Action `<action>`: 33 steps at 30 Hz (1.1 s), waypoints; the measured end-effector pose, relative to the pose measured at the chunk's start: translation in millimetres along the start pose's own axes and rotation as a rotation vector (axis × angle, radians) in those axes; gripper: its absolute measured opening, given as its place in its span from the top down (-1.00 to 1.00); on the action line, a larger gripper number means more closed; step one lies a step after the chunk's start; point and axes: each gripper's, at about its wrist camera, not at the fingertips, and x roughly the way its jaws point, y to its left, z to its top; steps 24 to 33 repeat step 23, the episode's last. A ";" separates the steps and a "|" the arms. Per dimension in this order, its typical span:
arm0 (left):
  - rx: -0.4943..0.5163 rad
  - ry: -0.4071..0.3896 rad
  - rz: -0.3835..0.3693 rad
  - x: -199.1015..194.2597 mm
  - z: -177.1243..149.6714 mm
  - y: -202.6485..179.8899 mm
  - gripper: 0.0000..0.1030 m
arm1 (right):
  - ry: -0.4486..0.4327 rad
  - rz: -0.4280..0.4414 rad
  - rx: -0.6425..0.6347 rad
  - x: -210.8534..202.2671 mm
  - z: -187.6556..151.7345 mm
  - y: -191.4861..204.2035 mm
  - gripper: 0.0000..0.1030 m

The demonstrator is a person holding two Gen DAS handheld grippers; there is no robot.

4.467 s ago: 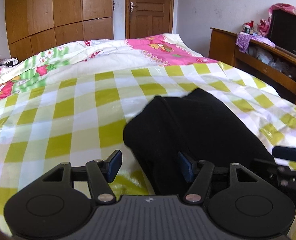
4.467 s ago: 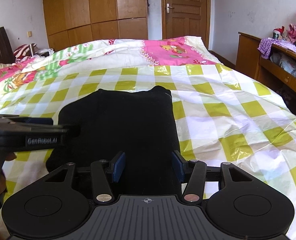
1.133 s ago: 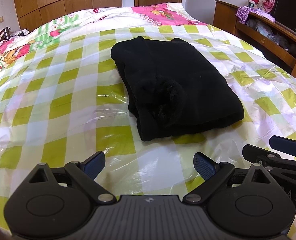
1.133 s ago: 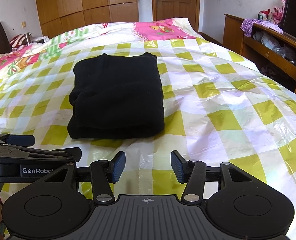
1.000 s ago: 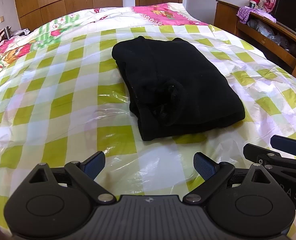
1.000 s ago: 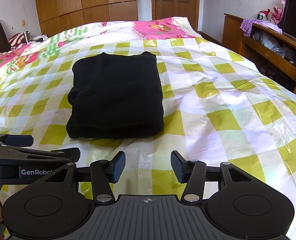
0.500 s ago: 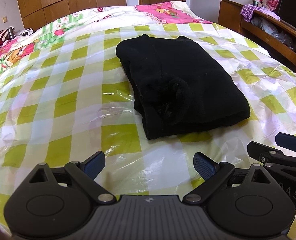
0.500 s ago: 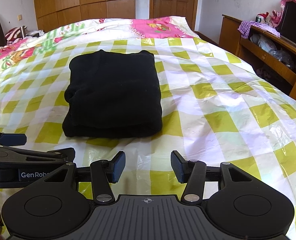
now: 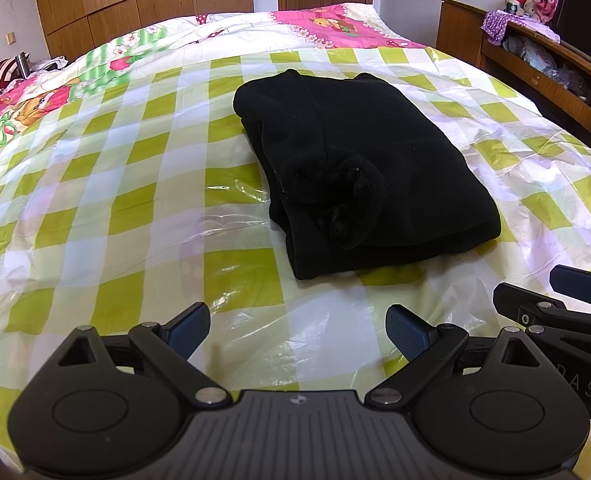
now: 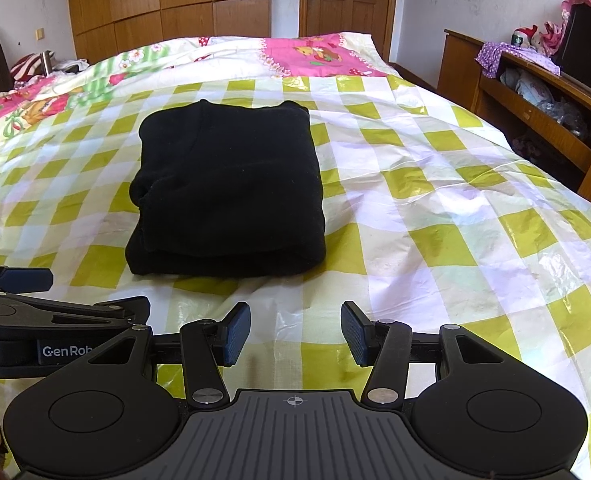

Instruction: Fold small clothes

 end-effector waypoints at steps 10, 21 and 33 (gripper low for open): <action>0.008 -0.018 0.009 -2.7 -0.3 -2.0 -1.00 | 0.000 -0.001 -0.001 0.0 0.9 0.3 0.03; 0.005 -0.020 0.004 -4.6 0.1 -1.2 -0.98 | -0.002 -0.002 -0.004 -0.4 1.9 0.3 0.03; 0.005 -0.021 -0.001 -5.7 0.7 -0.8 -0.96 | -0.003 -0.002 -0.005 -1.4 4.0 0.5 0.03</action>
